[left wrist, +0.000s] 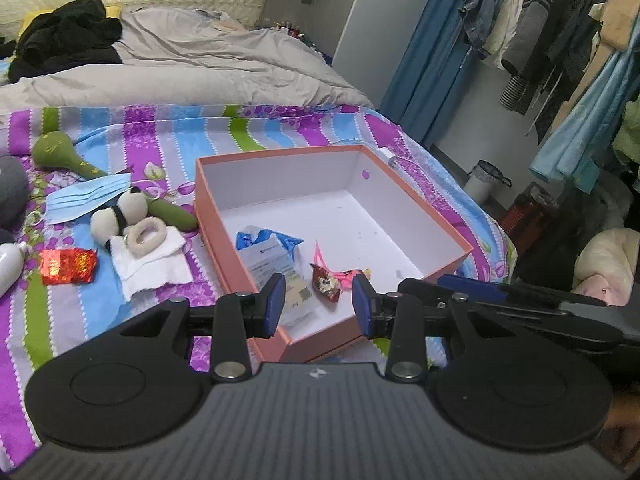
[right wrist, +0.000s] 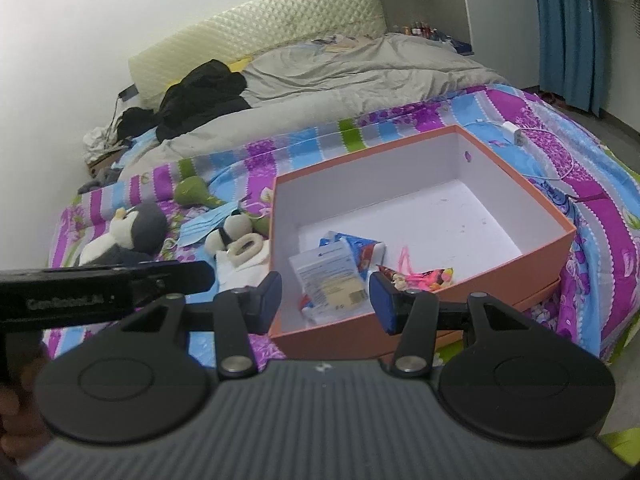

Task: Organize soft objects
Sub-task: 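Lift both grippers out of the box and back toward the pile, then grasp the red candy packet with the left gripper while the right gripper grasps the white hair tie, then carry the red candy packet and white hair tie with both grippers over the box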

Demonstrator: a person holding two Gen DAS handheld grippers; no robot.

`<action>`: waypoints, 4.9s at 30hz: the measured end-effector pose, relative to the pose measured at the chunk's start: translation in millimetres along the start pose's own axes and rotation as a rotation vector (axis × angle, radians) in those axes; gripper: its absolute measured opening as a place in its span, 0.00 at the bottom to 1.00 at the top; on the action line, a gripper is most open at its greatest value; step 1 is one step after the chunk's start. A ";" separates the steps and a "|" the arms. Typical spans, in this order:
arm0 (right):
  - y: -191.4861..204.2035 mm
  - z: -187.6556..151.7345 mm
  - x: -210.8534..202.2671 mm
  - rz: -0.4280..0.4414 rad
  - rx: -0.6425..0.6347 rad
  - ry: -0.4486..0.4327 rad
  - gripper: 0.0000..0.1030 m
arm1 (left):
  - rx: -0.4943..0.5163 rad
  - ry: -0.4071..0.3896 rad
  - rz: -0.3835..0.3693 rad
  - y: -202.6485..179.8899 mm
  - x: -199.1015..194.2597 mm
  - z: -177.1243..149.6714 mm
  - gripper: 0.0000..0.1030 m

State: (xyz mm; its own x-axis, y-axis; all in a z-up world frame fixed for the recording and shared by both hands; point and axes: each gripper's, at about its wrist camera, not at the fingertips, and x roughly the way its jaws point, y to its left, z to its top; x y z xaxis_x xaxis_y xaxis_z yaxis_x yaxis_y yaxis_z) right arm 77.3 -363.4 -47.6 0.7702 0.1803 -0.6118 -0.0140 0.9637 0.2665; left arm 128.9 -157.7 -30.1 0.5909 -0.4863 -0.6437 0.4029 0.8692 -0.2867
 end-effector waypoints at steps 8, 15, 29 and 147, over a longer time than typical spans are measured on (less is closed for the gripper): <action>21.6 -9.6 -21.4 0.025 -0.051 -0.035 0.50 | -0.013 -0.045 0.023 4.3 -32.7 -17.2 0.41; 38.2 -20.4 -33.1 0.046 -0.070 -0.037 0.50 | -0.030 -0.082 0.061 12.5 -65.1 -32.3 0.41; 75.3 -43.6 -36.0 0.126 -0.140 -0.006 0.50 | -0.104 -0.107 0.126 46.5 -108.0 -65.3 0.41; 152.1 -50.7 211.9 0.150 -0.280 0.290 0.11 | -0.270 0.008 0.341 248.0 60.6 -78.6 0.34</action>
State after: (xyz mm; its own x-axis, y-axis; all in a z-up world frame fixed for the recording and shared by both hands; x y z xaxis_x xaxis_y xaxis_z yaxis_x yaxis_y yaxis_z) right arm 206.1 -168.6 -174.5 0.5355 0.3320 -0.7766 -0.3160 0.9315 0.1803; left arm 209.7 35.5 -196.0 0.6530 -0.1671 -0.7387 -0.0124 0.9729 -0.2311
